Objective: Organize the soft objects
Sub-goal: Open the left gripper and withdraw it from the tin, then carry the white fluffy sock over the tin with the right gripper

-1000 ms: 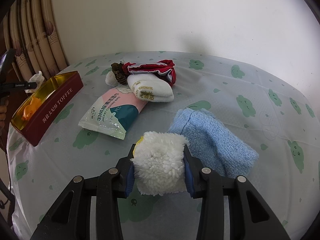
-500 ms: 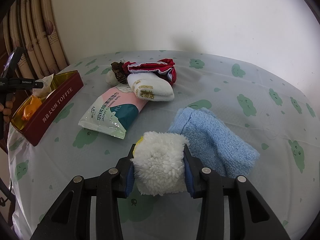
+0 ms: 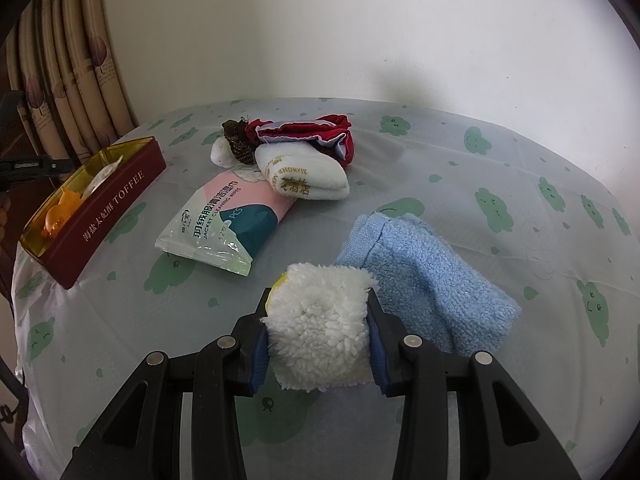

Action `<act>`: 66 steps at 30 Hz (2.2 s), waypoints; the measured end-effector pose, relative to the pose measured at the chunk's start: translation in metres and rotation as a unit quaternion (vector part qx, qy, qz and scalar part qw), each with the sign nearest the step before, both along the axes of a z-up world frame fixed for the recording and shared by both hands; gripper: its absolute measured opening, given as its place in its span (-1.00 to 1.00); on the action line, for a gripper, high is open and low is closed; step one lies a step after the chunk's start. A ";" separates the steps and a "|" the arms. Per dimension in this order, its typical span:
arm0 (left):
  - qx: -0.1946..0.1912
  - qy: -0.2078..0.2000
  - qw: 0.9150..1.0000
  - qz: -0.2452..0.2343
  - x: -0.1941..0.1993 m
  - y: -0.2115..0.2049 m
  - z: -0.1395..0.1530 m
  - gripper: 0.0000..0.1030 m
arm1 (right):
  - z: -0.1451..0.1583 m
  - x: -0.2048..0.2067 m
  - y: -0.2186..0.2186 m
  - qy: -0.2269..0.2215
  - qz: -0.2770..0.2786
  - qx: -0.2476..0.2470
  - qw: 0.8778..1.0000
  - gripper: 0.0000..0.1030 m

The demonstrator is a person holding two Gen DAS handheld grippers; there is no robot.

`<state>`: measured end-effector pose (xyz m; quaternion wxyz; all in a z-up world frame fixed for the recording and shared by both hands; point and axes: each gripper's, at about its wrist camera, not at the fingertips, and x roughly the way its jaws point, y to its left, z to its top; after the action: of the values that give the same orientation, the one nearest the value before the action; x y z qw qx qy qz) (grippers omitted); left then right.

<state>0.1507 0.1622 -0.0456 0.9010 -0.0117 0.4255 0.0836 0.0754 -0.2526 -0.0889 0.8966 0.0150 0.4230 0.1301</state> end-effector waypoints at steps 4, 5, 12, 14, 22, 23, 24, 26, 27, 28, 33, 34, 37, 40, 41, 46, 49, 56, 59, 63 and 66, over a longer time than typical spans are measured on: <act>-0.001 -0.014 1.000 -0.005 -0.020 -0.005 0.006 -0.20 | 0.000 0.001 0.002 0.001 0.002 -0.006 1.000 -0.26; 0.004 -0.018 1.000 -0.006 -0.025 -0.006 0.007 -0.20 | 0.000 0.001 0.003 0.001 0.002 -0.008 1.000 -0.26; 0.065 -0.035 0.997 -0.009 -0.051 -0.012 0.008 -0.14 | 0.001 -0.001 0.010 -0.007 0.003 -0.032 0.999 -0.27; 0.063 -0.035 0.997 -0.007 -0.054 -0.009 0.005 -0.13 | 0.001 -0.001 0.011 -0.008 0.002 -0.037 0.999 -0.27; 0.057 -0.042 0.997 0.027 -0.072 0.012 -0.006 -0.13 | 0.000 0.000 0.016 -0.009 0.002 -0.057 0.998 -0.27; 0.058 -0.045 0.997 0.034 -0.074 0.015 -0.006 -0.13 | 0.000 0.000 0.017 -0.008 0.003 -0.060 0.998 -0.27; 0.058 -0.049 0.996 0.040 -0.076 0.017 -0.007 -0.13 | 0.001 0.000 0.018 -0.008 0.002 -0.063 0.998 -0.27; 0.057 -0.053 0.996 0.049 -0.079 0.021 -0.008 -0.13 | 0.002 0.000 0.020 -0.006 0.003 -0.070 0.997 -0.28; 0.056 -0.055 0.995 0.055 -0.080 0.024 -0.009 -0.13 | 0.003 -0.001 0.020 -0.006 0.003 -0.069 0.998 -0.28; 0.050 -0.057 0.995 0.060 -0.081 0.027 -0.009 -0.13 | 0.004 -0.001 0.020 -0.004 0.001 -0.066 0.998 -0.28; 0.034 -0.064 0.995 0.070 -0.085 0.035 -0.008 -0.12 | 0.013 -0.003 0.029 -0.004 0.006 -0.071 0.997 -0.28; 0.035 -0.066 0.995 0.071 -0.085 0.036 -0.008 -0.10 | 0.016 -0.003 0.032 -0.006 0.009 -0.072 0.997 -0.28; 0.037 -0.074 0.994 0.078 -0.089 0.039 -0.006 -0.08 | 0.027 -0.004 0.042 -0.016 0.023 -0.075 0.997 -0.28; 0.025 -0.086 0.992 0.085 -0.092 0.045 -0.002 -0.07 | 0.041 -0.004 0.056 -0.028 0.040 -0.077 0.996 -0.28; 0.020 -0.089 0.992 0.088 -0.093 0.047 -0.002 -0.07 | 0.047 -0.003 0.064 -0.034 0.050 -0.077 0.995 -0.28; 0.006 -0.095 0.990 0.105 -0.096 0.058 0.001 -0.06 | 0.069 0.002 0.107 -0.051 0.097 -0.072 0.991 -0.28; 0.013 -0.101 0.987 0.121 -0.099 0.062 0.003 -0.06 | 0.077 0.002 0.136 -0.062 0.124 -0.063 0.988 -0.28; -0.005 -0.095 0.985 0.146 -0.102 0.075 0.002 -0.06 | 0.081 0.001 0.208 -0.057 0.198 -0.053 0.977 -0.28; -0.012 -0.097 0.981 0.167 -0.105 0.083 0.002 -0.06 | 0.082 0.001 0.233 -0.059 0.221 -0.053 0.972 -0.28; -0.015 -0.091 0.977 0.190 -0.108 0.092 0.000 -0.06 | 0.080 0.006 0.259 -0.056 0.233 -0.048 0.970 -0.28; -0.023 -0.095 0.975 0.200 -0.112 0.097 0.001 -0.06 | 0.075 0.013 0.274 -0.051 0.233 -0.043 0.970 -0.28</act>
<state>0.0391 0.2597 -0.0441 0.9017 -0.1254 0.3287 0.2512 0.0882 0.0215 -0.0139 0.8616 -0.1290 0.3740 0.3180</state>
